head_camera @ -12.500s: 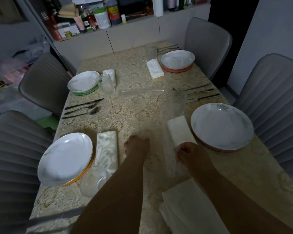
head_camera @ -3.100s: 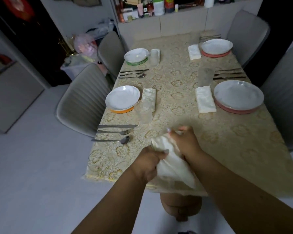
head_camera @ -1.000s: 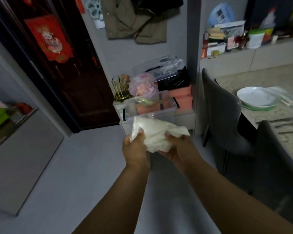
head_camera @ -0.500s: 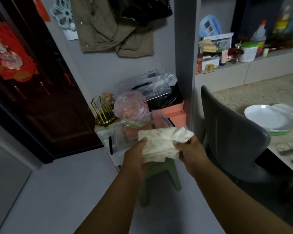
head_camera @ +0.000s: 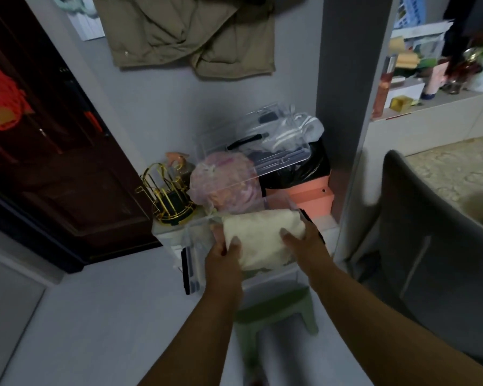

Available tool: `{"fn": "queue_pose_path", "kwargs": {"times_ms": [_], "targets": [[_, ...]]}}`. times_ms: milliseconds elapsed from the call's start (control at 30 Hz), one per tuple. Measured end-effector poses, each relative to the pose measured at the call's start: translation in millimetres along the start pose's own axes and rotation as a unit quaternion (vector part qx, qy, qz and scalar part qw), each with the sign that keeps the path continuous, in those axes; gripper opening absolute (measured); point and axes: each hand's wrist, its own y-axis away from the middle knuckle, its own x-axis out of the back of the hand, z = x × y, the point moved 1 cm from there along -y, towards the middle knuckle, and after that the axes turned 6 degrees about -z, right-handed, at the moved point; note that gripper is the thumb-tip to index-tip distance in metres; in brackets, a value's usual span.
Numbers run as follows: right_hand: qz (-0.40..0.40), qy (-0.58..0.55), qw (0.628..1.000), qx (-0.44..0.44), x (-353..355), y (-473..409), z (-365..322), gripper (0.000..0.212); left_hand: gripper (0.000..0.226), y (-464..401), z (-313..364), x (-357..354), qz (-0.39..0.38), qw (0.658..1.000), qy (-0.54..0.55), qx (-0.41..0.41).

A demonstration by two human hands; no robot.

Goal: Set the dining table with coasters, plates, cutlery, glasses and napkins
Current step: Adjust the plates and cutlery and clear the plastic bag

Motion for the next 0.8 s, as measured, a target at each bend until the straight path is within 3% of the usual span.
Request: {"fn": "queue_pose_path", "kwargs": {"times_ms": [100,200,300,467,667,800], "targets": [[-0.072,-0.156,0.976,-0.136,-20.7,-32.8,9.4,0.048,0.022,-39.9,-1.6,8.9,-0.013,0.997,0.061,0.052],[-0.112,-0.213,0.956,-0.169,-34.7,-61.2,22.2,0.041,0.015,-78.9,-2.2,20.1,-0.027,0.994,0.056,0.089],[-0.072,-0.152,0.97,-0.177,-47.8,-90.2,29.1,0.034,0.01,-117.3,-12.9,30.9,-0.023,0.992,-0.004,0.125],[-0.037,0.046,0.982,-0.18,-68.2,-133.9,49.5,0.047,0.011,-169.2,-33.2,42.0,-0.046,0.976,-0.117,0.176],[-0.016,0.152,0.962,-0.226,-75.5,-173.6,96.3,0.055,0.01,-210.0,-75.4,47.7,-0.039,0.964,-0.129,0.228],[-0.022,0.178,0.951,-0.251,-77.9,-203.2,116.4,0.057,0.027,-236.1,-109.3,44.6,-0.043,0.956,-0.112,0.269]]}}
